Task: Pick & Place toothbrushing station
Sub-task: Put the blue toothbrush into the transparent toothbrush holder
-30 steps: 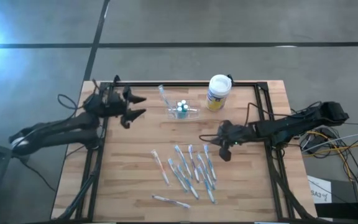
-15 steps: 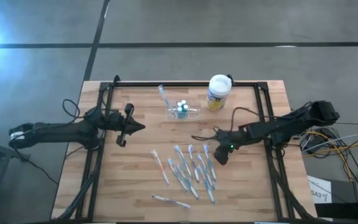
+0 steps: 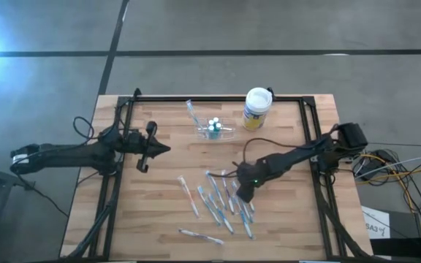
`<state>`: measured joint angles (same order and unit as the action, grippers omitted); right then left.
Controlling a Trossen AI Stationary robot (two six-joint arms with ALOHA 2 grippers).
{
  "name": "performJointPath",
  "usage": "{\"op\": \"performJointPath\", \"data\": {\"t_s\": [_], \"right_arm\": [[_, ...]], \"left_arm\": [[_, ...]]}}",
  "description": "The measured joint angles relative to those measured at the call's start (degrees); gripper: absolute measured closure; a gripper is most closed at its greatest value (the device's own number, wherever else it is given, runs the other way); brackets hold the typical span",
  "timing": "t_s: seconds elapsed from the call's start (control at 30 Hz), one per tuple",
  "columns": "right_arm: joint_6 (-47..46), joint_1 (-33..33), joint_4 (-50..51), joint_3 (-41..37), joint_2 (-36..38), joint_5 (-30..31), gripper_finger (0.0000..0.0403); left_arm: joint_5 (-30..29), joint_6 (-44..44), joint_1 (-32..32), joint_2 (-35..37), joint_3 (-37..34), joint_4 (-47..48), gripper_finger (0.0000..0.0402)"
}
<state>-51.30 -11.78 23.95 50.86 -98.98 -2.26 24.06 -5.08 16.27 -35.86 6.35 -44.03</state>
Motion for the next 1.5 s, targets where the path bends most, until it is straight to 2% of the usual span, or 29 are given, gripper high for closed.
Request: {"op": "performJointPath", "data": {"t_s": [0.2,0.53,0.6,0.73,0.9,1.07,1.27,1.5], "right_arm": [[3.99,-0.75,7.75,5.07,-3.34,2.6,0.0234],[9.13,-1.02,10.17,6.62,-0.6,4.26,0.0372],[10.2,-1.05,10.46,6.43,0.5,4.4,0.0387],[12.44,-1.13,10.2,6.83,4.84,7.03,0.0391],[16.97,-1.3,8.89,7.93,11.5,14.65,0.0395],[27.85,-1.34,-0.96,7.33,17.35,18.88,0.0395],[39.65,-0.64,-12.87,6.99,19.79,20.61,0.0395],[51.42,1.42,-22.72,6.93,17.37,23.38,0.0395]], "left_arm": [[0.52,0.14,0.0,-0.09,0.0,0.04,0.0391],[0.52,0.5,0.02,-0.11,0.0,-0.03,0.037],[0.5,0.73,0.02,-0.11,0.02,-0.07,0.037],[0.45,2.11,0.02,-0.13,0.02,-0.09,0.037],[-1.19,1.98,0.01,-1.5,0.04,-0.16,0.0369],[-3.22,1.47,-0.51,-5.17,0.33,-0.07,0.0353],[-3.07,2.87,-3.16,-12.71,3.67,-0.07,0.0284],[-3.02,4.63,-5.85,-22.69,10.26,-3.85,0.0187]]}}
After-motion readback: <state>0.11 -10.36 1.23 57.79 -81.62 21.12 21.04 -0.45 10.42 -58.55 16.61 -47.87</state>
